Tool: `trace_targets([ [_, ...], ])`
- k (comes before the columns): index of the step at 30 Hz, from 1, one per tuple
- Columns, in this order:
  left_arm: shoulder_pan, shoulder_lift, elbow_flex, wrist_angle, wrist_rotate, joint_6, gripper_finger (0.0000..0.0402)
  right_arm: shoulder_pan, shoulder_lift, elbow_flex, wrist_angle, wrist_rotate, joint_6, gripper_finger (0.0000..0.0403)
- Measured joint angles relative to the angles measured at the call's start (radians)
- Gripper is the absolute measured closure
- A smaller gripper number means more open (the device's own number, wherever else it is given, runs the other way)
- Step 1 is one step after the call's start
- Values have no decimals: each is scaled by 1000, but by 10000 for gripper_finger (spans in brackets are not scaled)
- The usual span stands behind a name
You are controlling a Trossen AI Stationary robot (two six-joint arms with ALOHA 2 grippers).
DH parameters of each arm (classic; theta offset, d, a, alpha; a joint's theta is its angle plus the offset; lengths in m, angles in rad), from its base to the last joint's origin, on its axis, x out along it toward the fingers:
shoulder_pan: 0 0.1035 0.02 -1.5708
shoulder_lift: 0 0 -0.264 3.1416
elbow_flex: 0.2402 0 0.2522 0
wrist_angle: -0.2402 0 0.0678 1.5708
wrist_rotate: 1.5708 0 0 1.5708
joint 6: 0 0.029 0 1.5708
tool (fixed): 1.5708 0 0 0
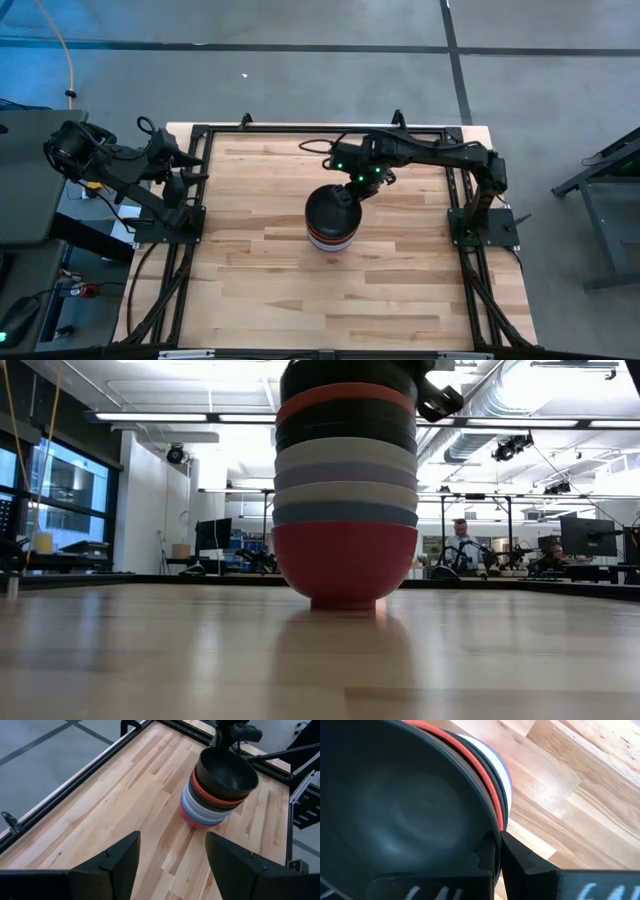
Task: Nest bowls inside each other
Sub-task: Stack the black bowl on the orange bowl
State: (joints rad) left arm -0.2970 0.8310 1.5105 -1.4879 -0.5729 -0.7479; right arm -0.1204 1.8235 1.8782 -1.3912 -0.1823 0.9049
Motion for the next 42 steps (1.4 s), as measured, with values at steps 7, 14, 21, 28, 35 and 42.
trace_targets([
  [7, 0, 0, 0, 0, 0, 0, 190, 29, 31, 0, 14, 12, 3, 403],
  [14, 0, 3, 0, 0, 2, -7, 190, 37, 37, 0, 5, 15, 14, 403],
  [21, 0, 3, 0, 0, 4, -8, 190, 49, 36, 0, -82, 15, 33, 403],
  [28, 0, 9, 0, 0, 4, -9, 190, 55, 36, 0, -57, 14, 33, 403],
  [35, 0, 13, 0, 0, 9, -12, 190, 56, 37, 0, 58, -12, 11, 376],
  [42, 0, 13, 0, 0, 12, -27, 190, 43, 37, 0, 48, -11, 10, 328],
])
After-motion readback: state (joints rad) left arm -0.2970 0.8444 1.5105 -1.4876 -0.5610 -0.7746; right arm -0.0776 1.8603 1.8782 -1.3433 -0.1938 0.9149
